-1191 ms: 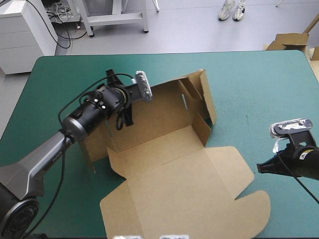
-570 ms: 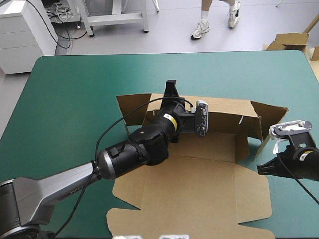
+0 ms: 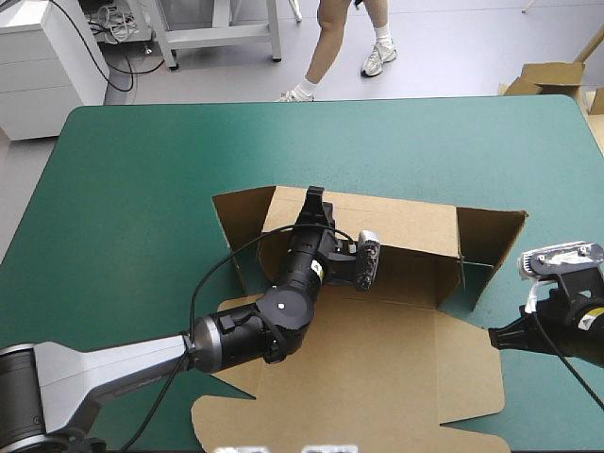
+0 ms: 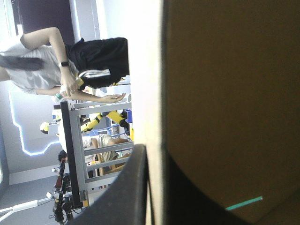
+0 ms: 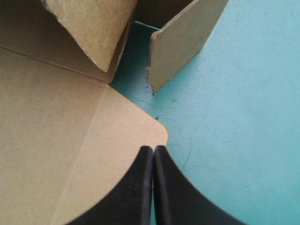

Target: Fold the box

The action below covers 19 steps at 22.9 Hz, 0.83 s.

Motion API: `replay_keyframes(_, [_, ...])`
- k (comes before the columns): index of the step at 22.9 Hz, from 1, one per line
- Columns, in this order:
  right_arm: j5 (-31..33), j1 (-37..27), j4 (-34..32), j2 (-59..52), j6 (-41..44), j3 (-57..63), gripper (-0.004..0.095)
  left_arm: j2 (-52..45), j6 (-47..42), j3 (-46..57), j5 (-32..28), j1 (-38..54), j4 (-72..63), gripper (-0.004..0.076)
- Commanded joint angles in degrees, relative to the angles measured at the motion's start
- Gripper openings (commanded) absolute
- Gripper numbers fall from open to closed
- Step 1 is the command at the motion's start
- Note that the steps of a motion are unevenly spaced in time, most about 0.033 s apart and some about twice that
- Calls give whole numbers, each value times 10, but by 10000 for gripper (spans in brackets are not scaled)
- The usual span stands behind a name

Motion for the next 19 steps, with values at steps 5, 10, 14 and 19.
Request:
replay_keyframes(5, [-61, -3, 21, -7, -1, -14, -20, -19, -9, -1, 28, 1, -21, -8])
replay_keyframes(10, [-85, -3, 32, -7, 56, -14, 161, -19, -17, -1, 11, 1, -21, -8])
replay_keyframes(14, [-65, -1, 34, -7, 86, -13, 502, -19, -17, -1, 1, 1, -21, -8])
replay_keyframes(19, [-46, -1, 34, -7, 94, -13, 701, -19, -17, -1, 1, 1, -21, -8])
